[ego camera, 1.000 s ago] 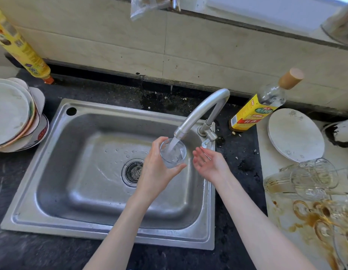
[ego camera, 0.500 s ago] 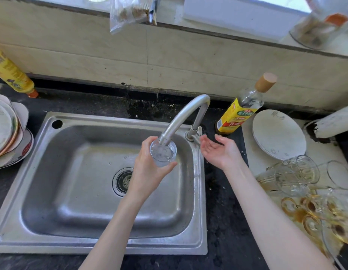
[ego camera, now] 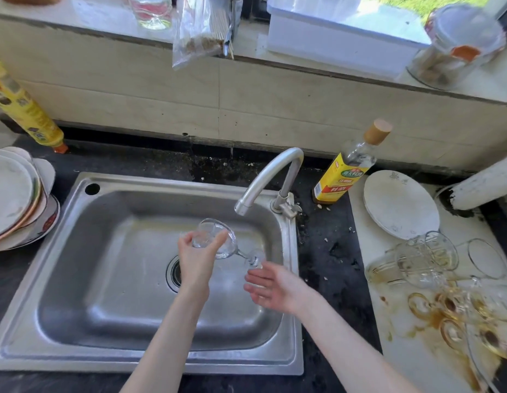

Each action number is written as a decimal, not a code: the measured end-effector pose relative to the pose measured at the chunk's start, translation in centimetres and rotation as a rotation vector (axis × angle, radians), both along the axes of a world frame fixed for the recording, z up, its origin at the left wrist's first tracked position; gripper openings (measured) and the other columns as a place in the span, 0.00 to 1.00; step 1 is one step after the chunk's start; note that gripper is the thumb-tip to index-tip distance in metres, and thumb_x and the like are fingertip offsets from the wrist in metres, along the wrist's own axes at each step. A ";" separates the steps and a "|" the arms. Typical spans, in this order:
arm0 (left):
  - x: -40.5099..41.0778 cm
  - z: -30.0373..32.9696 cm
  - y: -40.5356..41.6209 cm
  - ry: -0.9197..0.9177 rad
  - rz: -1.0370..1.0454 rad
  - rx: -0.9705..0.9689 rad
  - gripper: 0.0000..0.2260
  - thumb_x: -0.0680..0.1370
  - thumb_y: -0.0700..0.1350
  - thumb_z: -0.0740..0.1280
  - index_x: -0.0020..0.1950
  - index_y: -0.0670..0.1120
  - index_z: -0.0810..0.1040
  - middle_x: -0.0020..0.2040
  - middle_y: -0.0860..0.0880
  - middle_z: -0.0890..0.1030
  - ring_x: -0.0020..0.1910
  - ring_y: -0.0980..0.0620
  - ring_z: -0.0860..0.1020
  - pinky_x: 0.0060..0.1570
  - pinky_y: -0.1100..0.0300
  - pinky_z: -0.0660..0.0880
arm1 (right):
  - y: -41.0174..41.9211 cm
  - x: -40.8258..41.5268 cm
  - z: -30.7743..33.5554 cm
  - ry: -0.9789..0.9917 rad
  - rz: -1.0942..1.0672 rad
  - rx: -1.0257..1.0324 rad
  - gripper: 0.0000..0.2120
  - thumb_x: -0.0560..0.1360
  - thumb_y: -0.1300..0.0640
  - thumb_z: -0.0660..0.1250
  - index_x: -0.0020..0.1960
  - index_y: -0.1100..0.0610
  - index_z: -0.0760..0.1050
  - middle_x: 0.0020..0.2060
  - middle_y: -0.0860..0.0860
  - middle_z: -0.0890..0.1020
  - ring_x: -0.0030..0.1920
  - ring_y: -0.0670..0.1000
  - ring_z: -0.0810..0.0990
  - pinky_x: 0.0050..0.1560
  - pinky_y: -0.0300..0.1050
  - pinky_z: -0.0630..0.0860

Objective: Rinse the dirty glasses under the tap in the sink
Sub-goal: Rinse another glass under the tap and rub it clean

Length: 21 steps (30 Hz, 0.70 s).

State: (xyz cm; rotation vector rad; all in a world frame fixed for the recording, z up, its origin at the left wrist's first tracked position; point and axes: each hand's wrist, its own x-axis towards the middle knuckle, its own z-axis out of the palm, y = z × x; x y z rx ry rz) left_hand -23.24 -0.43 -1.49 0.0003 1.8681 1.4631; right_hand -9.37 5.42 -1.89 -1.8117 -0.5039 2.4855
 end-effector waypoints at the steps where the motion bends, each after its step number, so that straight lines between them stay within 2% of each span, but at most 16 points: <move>1: 0.1 -0.5 -0.5 -0.084 0.030 0.023 0.27 0.67 0.47 0.77 0.61 0.44 0.69 0.53 0.48 0.75 0.49 0.51 0.73 0.49 0.60 0.67 | -0.7 -0.7 -0.4 -0.002 -0.035 -0.003 0.18 0.79 0.49 0.61 0.55 0.64 0.73 0.46 0.56 0.79 0.42 0.54 0.78 0.39 0.44 0.75; 4: 0.5 -1.3 -1.9 -0.316 0.066 0.190 0.24 0.71 0.44 0.73 0.64 0.40 0.72 0.42 0.47 0.76 0.39 0.54 0.74 0.39 0.63 0.69 | -1.8 -2.7 -1.3 0.009 -0.262 0.041 0.15 0.78 0.47 0.62 0.51 0.60 0.73 0.45 0.55 0.78 0.43 0.52 0.76 0.40 0.44 0.74; 8: 1.3 -2.0 -3.2 -0.528 0.050 0.333 0.08 0.74 0.39 0.68 0.51 0.44 0.73 0.40 0.48 0.78 0.43 0.53 0.77 0.36 0.65 0.76 | -1.6 -3.6 -0.8 0.073 -0.422 0.149 0.12 0.79 0.50 0.60 0.42 0.55 0.74 0.42 0.53 0.79 0.41 0.50 0.77 0.41 0.42 0.73; 10: 1.2 -2.3 -4.0 -0.589 -0.009 0.400 0.07 0.71 0.39 0.68 0.47 0.45 0.72 0.41 0.47 0.79 0.44 0.50 0.78 0.38 0.63 0.79 | -1.2 -3.1 0.0 0.111 -0.396 0.210 0.12 0.80 0.50 0.58 0.42 0.56 0.73 0.40 0.53 0.79 0.41 0.51 0.79 0.42 0.44 0.74; 12: 1.0 -2.4 -4.9 -0.581 -0.149 0.387 0.10 0.71 0.40 0.69 0.50 0.44 0.72 0.44 0.47 0.80 0.46 0.49 0.79 0.48 0.57 0.79 | -0.8 -2.3 0.8 0.109 -0.300 0.317 0.12 0.80 0.51 0.58 0.44 0.58 0.73 0.41 0.54 0.80 0.42 0.53 0.80 0.47 0.47 0.76; 14: 0.7 -2.4 -5.9 -0.465 -0.354 0.269 0.15 0.73 0.40 0.69 0.57 0.44 0.71 0.51 0.50 0.79 0.49 0.52 0.78 0.57 0.53 0.76 | -0.5 -1.7 1.8 0.093 -0.196 0.454 0.12 0.80 0.51 0.59 0.46 0.59 0.74 0.42 0.54 0.81 0.43 0.53 0.80 0.52 0.48 0.76; 17: 0.0 -2.3 -6.4 -0.101 -0.777 0.043 0.23 0.71 0.49 0.74 0.61 0.51 0.68 0.60 0.56 0.75 0.58 0.60 0.74 0.60 0.59 0.71 | -0.5 -1.4 3.6 0.018 -0.051 0.675 0.10 0.80 0.53 0.60 0.46 0.58 0.75 0.43 0.54 0.81 0.42 0.49 0.80 0.48 0.41 0.77; 19: -0.4 -2.7 -6.2 0.157 -0.963 -0.045 0.25 0.70 0.52 0.74 0.62 0.51 0.67 0.61 0.56 0.72 0.60 0.59 0.71 0.61 0.63 0.65 | -1.0 -1.4 4.0 -0.046 0.046 0.806 0.10 0.79 0.53 0.61 0.44 0.57 0.76 0.42 0.53 0.82 0.41 0.48 0.81 0.47 0.39 0.78; 21: -0.4 -3.3 -6.0 0.411 -1.050 -0.103 0.25 0.70 0.53 0.74 0.63 0.50 0.68 0.63 0.52 0.70 0.66 0.54 0.67 0.63 0.61 0.62 | -1.8 -1.2 3.9 -0.093 0.156 0.924 0.12 0.79 0.53 0.61 0.41 0.56 0.77 0.40 0.52 0.82 0.42 0.50 0.81 0.50 0.44 0.77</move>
